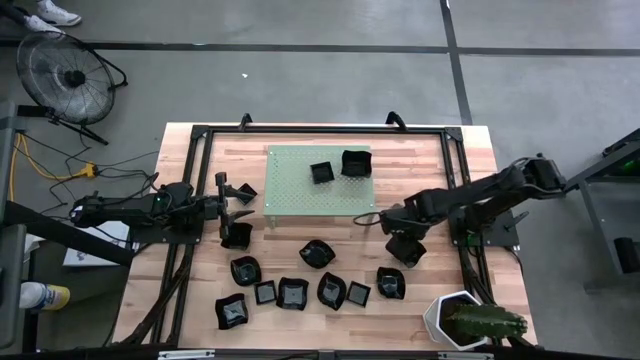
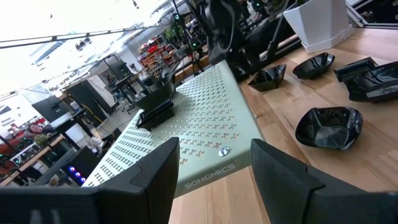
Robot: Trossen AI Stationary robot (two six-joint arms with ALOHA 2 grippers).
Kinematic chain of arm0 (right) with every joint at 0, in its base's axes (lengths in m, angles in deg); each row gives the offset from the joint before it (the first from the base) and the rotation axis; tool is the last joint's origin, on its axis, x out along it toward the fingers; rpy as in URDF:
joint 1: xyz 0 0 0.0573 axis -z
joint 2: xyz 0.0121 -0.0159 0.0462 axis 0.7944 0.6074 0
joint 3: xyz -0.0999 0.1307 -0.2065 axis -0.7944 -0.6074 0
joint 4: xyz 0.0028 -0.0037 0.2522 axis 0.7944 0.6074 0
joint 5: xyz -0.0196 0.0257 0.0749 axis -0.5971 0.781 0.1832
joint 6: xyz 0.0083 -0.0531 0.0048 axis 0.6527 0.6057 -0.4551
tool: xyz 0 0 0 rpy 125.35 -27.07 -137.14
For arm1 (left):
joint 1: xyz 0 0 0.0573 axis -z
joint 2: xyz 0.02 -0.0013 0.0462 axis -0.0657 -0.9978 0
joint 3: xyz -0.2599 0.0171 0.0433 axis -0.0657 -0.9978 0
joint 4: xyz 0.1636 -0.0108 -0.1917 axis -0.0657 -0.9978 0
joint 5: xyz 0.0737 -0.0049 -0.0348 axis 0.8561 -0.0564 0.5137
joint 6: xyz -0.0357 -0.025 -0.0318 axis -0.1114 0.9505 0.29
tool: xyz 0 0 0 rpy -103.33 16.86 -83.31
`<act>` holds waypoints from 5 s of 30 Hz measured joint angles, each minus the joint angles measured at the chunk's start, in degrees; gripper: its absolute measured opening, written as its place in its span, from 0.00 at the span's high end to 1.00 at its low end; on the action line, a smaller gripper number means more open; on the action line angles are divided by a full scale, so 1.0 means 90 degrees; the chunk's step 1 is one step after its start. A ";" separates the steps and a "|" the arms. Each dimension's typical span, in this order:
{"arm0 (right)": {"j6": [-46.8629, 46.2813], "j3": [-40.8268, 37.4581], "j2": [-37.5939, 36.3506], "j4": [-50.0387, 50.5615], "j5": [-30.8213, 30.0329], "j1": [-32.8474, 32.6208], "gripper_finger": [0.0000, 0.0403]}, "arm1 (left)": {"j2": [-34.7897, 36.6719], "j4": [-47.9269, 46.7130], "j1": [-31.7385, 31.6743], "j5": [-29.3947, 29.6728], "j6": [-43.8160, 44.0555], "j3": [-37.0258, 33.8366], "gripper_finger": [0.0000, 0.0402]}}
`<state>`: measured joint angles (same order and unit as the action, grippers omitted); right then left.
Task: Pick & Place Mini shaped plates
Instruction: Stack the distorted square plate on top of the other distorted square plate on the shelf
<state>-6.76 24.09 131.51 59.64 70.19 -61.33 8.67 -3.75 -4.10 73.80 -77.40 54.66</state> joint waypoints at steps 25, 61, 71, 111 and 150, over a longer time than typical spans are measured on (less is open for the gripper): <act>0.0339 -0.0647 0.0022 -0.0199 -0.0336 0.0262 0.71 | 0.0001 0.0000 -0.0002 0.0000 -0.0002 0.0001 0.52; 0.0687 -0.0662 0.0021 -0.0204 -0.0393 0.0260 0.99 | 0.0000 0.0000 -0.0001 -0.0005 0.0000 0.0001 0.52; 0.0746 -0.0241 -0.0390 0.0357 -0.0371 0.0260 1.00 | 0.0001 0.0000 -0.0002 -0.0005 0.0000 0.0000 0.52; 0.2385 0.5021 -0.0371 0.1745 0.0103 0.2375 1.00 | 0.0000 0.0000 -0.0002 -0.0007 -0.0002 0.0000 0.52; 0.1880 0.5006 0.1191 0.0716 0.0880 0.4551 1.00 | 0.0000 0.0000 0.0000 -0.0002 0.0000 0.0002 0.52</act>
<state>10.16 69.15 142.23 66.08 78.11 -20.37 8.67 -3.75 -4.11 73.78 -77.40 54.68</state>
